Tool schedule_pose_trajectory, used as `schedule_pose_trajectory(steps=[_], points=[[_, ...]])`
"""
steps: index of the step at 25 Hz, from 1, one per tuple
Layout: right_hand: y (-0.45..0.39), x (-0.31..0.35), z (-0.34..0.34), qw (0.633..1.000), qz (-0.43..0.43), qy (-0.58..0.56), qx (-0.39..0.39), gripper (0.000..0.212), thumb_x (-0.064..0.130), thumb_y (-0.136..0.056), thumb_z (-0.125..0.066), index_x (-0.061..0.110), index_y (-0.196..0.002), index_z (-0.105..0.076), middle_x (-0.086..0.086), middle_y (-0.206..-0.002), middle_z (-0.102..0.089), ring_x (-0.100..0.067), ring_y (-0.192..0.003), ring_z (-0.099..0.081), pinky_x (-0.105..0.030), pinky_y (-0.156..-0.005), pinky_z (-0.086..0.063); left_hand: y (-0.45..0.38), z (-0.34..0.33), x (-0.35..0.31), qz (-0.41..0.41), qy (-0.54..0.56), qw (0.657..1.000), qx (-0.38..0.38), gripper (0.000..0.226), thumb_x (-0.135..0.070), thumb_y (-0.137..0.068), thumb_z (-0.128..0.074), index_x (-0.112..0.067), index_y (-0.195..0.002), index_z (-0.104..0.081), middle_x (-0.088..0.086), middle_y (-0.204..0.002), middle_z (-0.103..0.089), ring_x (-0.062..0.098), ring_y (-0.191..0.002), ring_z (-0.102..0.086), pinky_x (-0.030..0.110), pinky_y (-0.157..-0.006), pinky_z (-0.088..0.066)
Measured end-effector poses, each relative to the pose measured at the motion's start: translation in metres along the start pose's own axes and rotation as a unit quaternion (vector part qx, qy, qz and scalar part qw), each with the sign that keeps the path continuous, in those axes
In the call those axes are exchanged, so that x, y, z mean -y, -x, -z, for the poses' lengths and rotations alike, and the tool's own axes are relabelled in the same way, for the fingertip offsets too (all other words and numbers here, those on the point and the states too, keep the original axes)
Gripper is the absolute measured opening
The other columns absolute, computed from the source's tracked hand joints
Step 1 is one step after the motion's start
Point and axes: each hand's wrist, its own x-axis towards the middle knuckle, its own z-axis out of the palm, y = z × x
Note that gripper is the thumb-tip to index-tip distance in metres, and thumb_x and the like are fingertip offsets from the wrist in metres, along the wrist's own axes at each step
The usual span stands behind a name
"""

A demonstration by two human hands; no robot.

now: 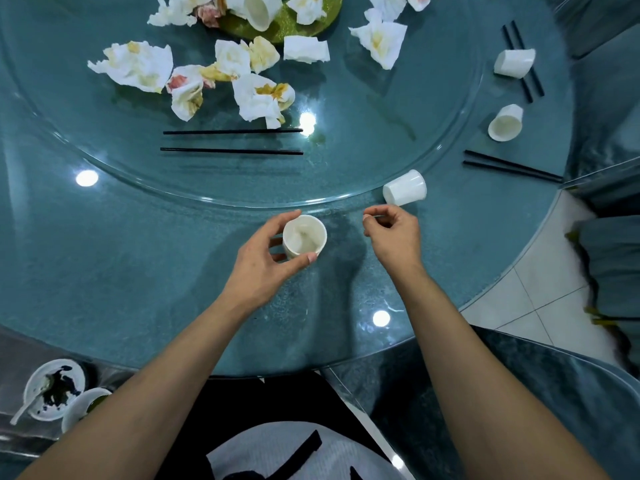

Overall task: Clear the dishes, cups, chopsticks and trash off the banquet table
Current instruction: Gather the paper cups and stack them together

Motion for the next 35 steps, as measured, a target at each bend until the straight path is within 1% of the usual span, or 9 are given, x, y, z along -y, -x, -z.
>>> schedule_pose_trajectory(steps=[4,12,17,21,23,26,28,33,35], points=[[-0.031,-0.015,0.016,0.996,-0.048,0.012,-0.067,0.014,0.017,-0.086,-0.069,0.025,-0.096,-0.066,-0.008,-0.088,-0.074,-0.030,-0.086,-0.073,-0.044,-0.083,-0.059,-0.004,-0.002,0.002,-0.001,0.008,1.000,0.003,0.065,-0.030,-0.076,-0.088,-0.046,-0.131,-0.057,-0.021,-0.121,-0.065,0.005,-0.108,-0.067,0.018,-0.085,-0.056],[-0.080,-0.020,0.029,0.990,-0.090,0.036,-0.098,0.056,0.020,-0.089,-0.061,0.022,-0.143,-0.044,-0.010,-0.124,-0.066,-0.037,-0.107,-0.068,-0.050,-0.098,-0.053,-0.009,-0.007,0.001,0.003,0.022,1.000,0.009,0.065,-0.028,-0.076,-0.088,-0.042,-0.132,-0.058,-0.022,-0.122,-0.063,0.003,-0.111,-0.064,0.016,-0.083,-0.055],[-0.094,-0.021,0.037,0.983,-0.080,0.058,-0.157,0.047,0.021,-0.085,-0.067,0.018,-0.128,-0.049,-0.004,-0.109,-0.060,-0.034,-0.099,-0.068,-0.051,-0.088,-0.057,-0.009,-0.007,-0.001,0.007,0.026,1.000,0.011,0.064,-0.024,-0.077,-0.089,-0.039,-0.132,-0.059,-0.021,-0.122,-0.063,0.005,-0.112,-0.064,0.017,-0.084,-0.055],[-0.105,-0.026,0.040,0.983,-0.101,0.095,-0.122,0.049,0.021,-0.083,-0.074,0.020,-0.128,-0.054,-0.012,-0.124,-0.066,-0.035,-0.105,-0.068,-0.050,-0.092,-0.057,-0.010,-0.008,-0.001,0.009,0.029,0.999,0.013,0.065,-0.023,-0.077,-0.089,-0.038,-0.132,-0.059,-0.020,-0.122,-0.063,0.005,-0.112,-0.064,0.019,-0.085,-0.056],[-0.107,-0.029,0.040,0.983,-0.105,0.103,-0.109,0.036,0.020,-0.084,-0.074,0.020,-0.118,-0.061,-0.012,-0.121,-0.068,-0.036,-0.102,-0.070,-0.051,-0.091,-0.057,-0.009,-0.008,-0.001,0.012,0.035,0.999,0.012,0.065,-0.024,-0.077,-0.089,-0.039,-0.132,-0.058,-0.020,-0.122,-0.063,0.005,-0.111,-0.064,0.020,-0.085,-0.056],[-0.100,-0.030,0.037,0.986,-0.092,0.082,-0.113,0.011,0.019,-0.087,-0.071,0.023,-0.093,-0.063,-0.012,-0.102,-0.075,-0.021,-0.071,-0.075,-0.037,-0.069,-0.061,-0.010,-0.008,-0.001,0.013,0.034,0.999,0.014,0.066,-0.025,-0.076,-0.089,-0.039,-0.133,-0.058,-0.018,-0.124,-0.063,0.005,-0.112,-0.064,0.021,-0.085,-0.057],[-0.090,-0.030,0.036,0.989,-0.077,0.053,-0.112,0.013,0.017,-0.089,-0.071,0.025,-0.082,-0.063,-0.009,-0.094,-0.076,-0.012,-0.055,-0.070,-0.028,-0.055,-0.055,-0.010,-0.008,-0.001,0.016,0.034,0.999,0.014,0.066,-0.026,-0.076,-0.089,-0.040,-0.133,-0.058,-0.018,-0.124,-0.063,0.005,-0.112,-0.064,0.022,-0.085,-0.057],[-0.051,-0.021,0.035,0.998,-0.025,-0.021,-0.052,0.015,0.015,-0.086,-0.075,0.026,-0.079,-0.068,-0.003,-0.083,-0.074,-0.018,-0.077,-0.071,-0.038,-0.078,-0.058,-0.009,-0.007,-0.002,0.014,0.024,0.999,0.015,0.066,-0.027,-0.076,-0.089,-0.042,-0.132,-0.058,-0.020,-0.124,-0.063,0.005,-0.112,-0.064,0.019,-0.084,-0.056],[-0.033,-0.012,0.033,0.998,0.008,-0.062,-0.024,0.015,0.010,-0.086,-0.075,0.024,-0.083,-0.071,0.002,-0.080,-0.073,-0.013,-0.076,-0.068,-0.031,-0.075,-0.057,-0.009,-0.007,-0.003,0.015,0.023,1.000,0.016,0.065,-0.025,-0.077,-0.089,-0.041,-0.132,-0.058,-0.020,-0.123,-0.064,0.005,-0.111,-0.065,0.020,-0.086,-0.056]])
